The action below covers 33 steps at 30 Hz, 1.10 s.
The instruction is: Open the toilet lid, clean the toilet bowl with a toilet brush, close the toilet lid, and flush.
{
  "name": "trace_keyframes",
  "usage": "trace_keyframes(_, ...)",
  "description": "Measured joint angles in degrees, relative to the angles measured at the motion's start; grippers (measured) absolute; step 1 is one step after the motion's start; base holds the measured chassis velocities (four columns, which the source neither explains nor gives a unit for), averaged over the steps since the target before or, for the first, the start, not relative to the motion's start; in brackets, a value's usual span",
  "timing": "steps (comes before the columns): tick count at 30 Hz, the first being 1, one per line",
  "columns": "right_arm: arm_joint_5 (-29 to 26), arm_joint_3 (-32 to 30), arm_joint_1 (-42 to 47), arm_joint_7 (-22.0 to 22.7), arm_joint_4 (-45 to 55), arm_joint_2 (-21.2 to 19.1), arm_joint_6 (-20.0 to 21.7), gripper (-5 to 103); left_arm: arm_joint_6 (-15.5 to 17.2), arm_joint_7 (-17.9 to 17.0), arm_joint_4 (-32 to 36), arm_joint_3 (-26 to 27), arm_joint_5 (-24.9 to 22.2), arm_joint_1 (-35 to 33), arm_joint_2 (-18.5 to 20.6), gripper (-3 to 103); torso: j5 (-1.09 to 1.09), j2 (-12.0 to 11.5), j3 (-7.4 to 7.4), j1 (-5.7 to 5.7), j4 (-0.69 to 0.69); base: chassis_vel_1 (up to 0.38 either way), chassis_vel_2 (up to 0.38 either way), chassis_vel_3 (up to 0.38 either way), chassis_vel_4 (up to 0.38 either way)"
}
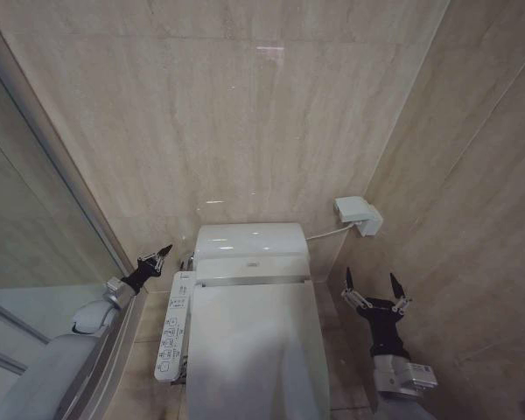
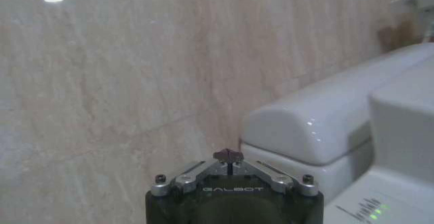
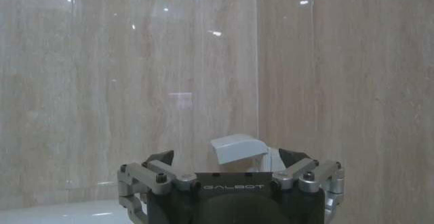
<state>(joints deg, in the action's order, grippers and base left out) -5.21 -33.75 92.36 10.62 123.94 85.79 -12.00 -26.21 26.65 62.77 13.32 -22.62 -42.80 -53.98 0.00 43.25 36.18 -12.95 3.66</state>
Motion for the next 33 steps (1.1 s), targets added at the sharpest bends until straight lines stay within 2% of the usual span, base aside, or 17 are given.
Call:
trace_keyframes(8,0.0,0.0,0.0,0.0,0.0,0.0,0.0,100,-2.5,5.2,-1.4,0.2,-1.3,-0.5,0.2,0,0.0,0.0,0.0,0.0,-0.01,0.0,0.0,0.0,0.0)
trace_keyframes(20,0.0,0.0,0.0,0.0,0.0,0.0,0.0,100,-3.3,10.6,-3.6,-1.0,-5.0,0.2,-0.2,0,0.01,0.0,0.0,0.0,0.0,0.0,0.0,0.0,0.0)
trace_keyframes(33,0.0,0.0,0.0,0.0,0.0,0.0,0.0,100,-3.6,13.5,-6.3,-1.0,-5.0,0.5,-1.4,0,0.0,0.0,0.0,0.0,0.0,0.0,0.0,0.0,0.0)
